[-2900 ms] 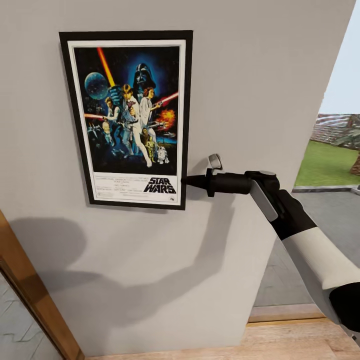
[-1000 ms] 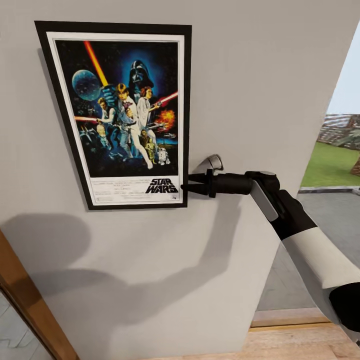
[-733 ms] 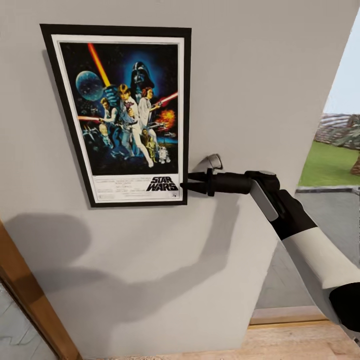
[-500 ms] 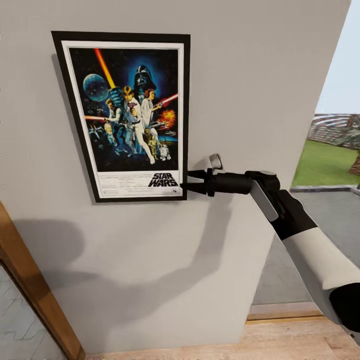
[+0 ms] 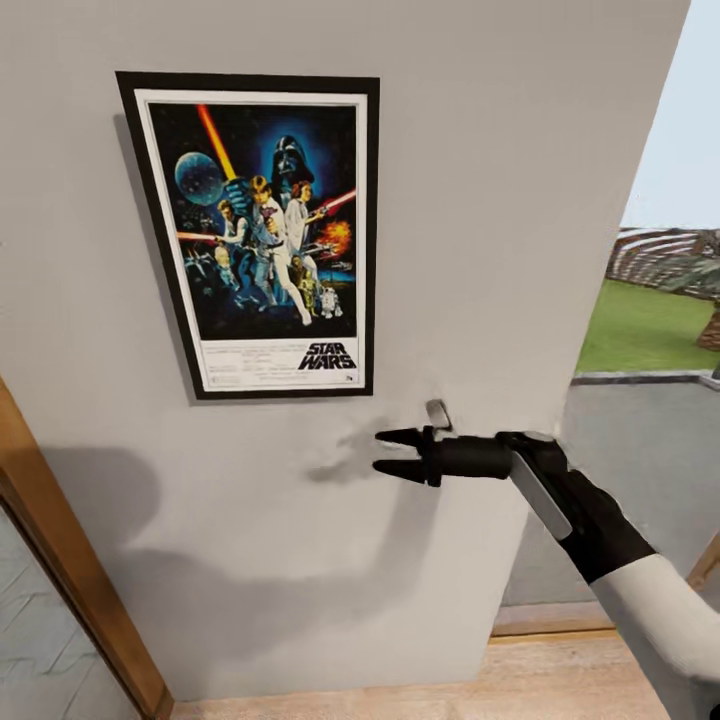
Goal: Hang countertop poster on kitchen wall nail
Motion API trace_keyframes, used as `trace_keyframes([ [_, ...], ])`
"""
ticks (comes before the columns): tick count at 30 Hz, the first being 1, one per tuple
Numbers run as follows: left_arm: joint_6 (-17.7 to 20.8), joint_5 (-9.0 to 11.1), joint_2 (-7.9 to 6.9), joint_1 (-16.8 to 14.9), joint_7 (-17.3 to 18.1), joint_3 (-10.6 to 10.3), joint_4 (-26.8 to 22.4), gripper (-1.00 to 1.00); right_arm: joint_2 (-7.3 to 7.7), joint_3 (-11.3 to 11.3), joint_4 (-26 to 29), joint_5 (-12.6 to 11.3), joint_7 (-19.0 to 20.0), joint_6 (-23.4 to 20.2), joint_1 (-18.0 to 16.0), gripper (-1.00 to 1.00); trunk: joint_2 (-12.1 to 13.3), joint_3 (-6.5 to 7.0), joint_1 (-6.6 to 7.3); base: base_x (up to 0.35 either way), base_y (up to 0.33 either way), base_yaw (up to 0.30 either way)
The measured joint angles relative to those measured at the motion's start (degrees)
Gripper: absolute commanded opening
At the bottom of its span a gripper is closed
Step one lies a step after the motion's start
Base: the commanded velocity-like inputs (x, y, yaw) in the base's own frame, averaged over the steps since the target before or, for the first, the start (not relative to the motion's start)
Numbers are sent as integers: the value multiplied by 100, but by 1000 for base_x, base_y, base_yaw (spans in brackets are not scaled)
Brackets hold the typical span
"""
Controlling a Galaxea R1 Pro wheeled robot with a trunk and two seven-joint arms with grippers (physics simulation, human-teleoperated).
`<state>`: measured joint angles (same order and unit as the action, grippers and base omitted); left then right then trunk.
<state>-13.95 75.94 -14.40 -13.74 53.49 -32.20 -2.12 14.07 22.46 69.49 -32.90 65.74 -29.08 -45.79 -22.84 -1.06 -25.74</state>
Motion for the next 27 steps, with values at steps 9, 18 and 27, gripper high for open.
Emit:
trace_keyframes([
  [9,1,2,1,-2,-167,-14,-1,100,159,-426,-238,591,-1071,940,3016,100,-4,69,-2,0,0,0],
  [18,-3,2,15,-2,-411,-296,-1,100,158,-437,-1951,900,-1264,2083,3383,100,-5,153,-2,0,0,0],
  [27,-10,3,17,-4,-438,-484,-1,100,115,-422,-4271,930,-1545,2948,3419,100,-5,239,-2,0,0,0],
])
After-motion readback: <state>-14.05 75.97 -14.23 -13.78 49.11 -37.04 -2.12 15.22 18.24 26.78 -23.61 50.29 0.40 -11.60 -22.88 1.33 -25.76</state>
